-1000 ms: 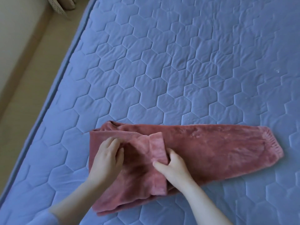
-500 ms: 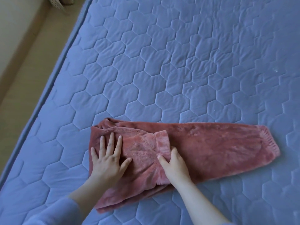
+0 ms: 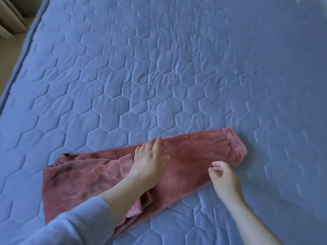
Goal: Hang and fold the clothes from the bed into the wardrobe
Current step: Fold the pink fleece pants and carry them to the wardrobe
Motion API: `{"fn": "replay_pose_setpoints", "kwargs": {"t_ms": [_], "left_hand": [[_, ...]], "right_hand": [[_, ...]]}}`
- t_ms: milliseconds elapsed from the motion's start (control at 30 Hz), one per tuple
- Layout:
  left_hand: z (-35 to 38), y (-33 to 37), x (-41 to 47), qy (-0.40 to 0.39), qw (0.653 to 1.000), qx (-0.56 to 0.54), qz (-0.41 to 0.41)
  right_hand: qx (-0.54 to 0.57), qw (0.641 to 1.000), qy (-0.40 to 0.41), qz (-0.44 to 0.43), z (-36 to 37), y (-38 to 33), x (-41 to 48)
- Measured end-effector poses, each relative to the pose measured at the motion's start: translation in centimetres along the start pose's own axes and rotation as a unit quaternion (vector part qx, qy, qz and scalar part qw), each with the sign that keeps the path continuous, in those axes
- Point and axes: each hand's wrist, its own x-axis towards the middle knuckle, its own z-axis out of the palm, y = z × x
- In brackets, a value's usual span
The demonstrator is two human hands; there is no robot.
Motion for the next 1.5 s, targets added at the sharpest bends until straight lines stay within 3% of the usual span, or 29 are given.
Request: {"fn": "replay_pose_setpoints", "kwargs": {"t_ms": [300,467,733,933,1100,1267,1500], "left_hand": [[4.7,12.2,10.7,-0.073,0.995,0.045,0.049],[7.5,17.4,15.4,-0.083,0.995,0.044,0.013],[11.3,20.0,20.4,-0.139,0.985,0.099,-0.007],[11.8,19.5,22.0,-0.175,0.977,0.123,0.008],[11.1,19.2,22.6,-0.267,0.955,0.127,0.025],[9.3,18.7,21.6,-0.195,0.977,0.063,0.061],[3.9,17.9,16.3,-0.129,0.980,0.034,0.145]], "right_hand": [[0.057,0.995,0.054,0.058,-6.4,7.3,6.8],[0.108,0.988,0.059,0.094,-6.6,9.7,9.8],[0.229,0.960,0.018,0.163,-4.9,10.9,13.0],[0.282,0.946,0.006,0.160,-3.8,10.7,13.7],[0.281,0.948,0.009,0.152,-3.5,10.5,14.1],[0.295,0.948,0.014,0.117,-4.3,10.2,13.2],[0.312,0.948,0.050,0.038,-7.2,6.8,8.0]]}}
